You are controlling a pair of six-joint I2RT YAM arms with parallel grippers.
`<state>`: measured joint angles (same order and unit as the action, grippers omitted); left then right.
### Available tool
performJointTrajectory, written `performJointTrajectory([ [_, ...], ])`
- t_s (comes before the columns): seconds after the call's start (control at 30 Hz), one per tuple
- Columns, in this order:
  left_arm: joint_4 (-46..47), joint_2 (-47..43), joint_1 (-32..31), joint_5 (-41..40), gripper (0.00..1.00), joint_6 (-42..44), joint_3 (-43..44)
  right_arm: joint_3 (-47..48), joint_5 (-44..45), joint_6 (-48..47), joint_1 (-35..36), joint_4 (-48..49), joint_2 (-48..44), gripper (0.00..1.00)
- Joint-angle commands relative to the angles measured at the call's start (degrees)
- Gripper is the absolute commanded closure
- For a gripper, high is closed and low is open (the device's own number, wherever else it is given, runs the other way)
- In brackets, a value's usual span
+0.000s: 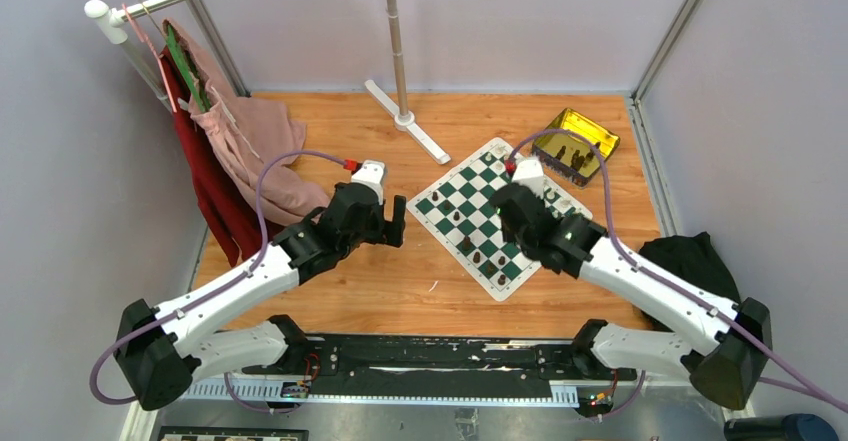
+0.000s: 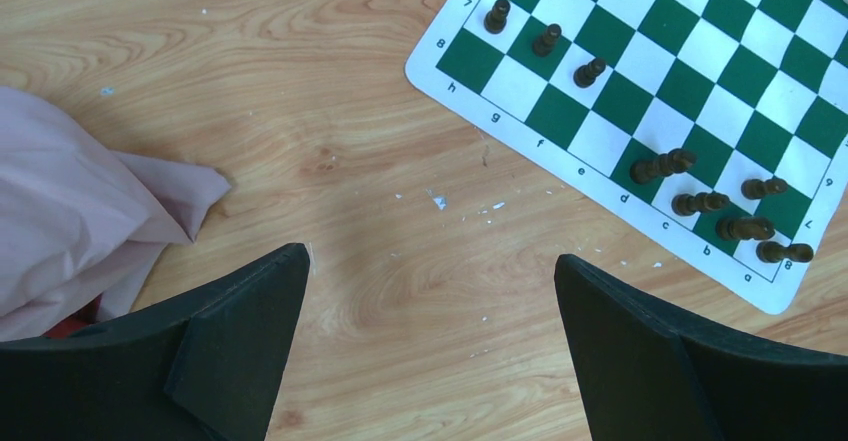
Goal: Set up the chess pieces on the board
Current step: Pick up the chess piece from the storage box.
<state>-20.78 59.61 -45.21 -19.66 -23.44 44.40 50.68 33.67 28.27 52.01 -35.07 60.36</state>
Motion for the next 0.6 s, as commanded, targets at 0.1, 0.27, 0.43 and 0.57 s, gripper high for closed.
performJointTrajectory([
  [0.1, 0.3, -0.2, -0.4, -1.1, 0.00, 2.3, 2.6, 13.4, -2.5, -11.7, -20.3, 3.8, 10.5, 0.57],
  [0.27, -0.1, 3.6, -0.4, -4.2, 0.00, 4.6, 5.3, 21.6, -9.2, -14.5, -32.3, 9.3, 21.4, 0.57],
  [0.43, 1.9, 6.6, 0.8, -3.3, 0.00, 6.7, 6.6, 29.8, -13.2, -14.8, -39.6, 12.6, 33.2, 0.57],
  [0.57, 3.6, 8.8, 4.0, -0.3, 0.00, 9.0, 7.9, 36.9, -15.1, -15.2, -42.7, 13.3, 42.2, 0.57],
])
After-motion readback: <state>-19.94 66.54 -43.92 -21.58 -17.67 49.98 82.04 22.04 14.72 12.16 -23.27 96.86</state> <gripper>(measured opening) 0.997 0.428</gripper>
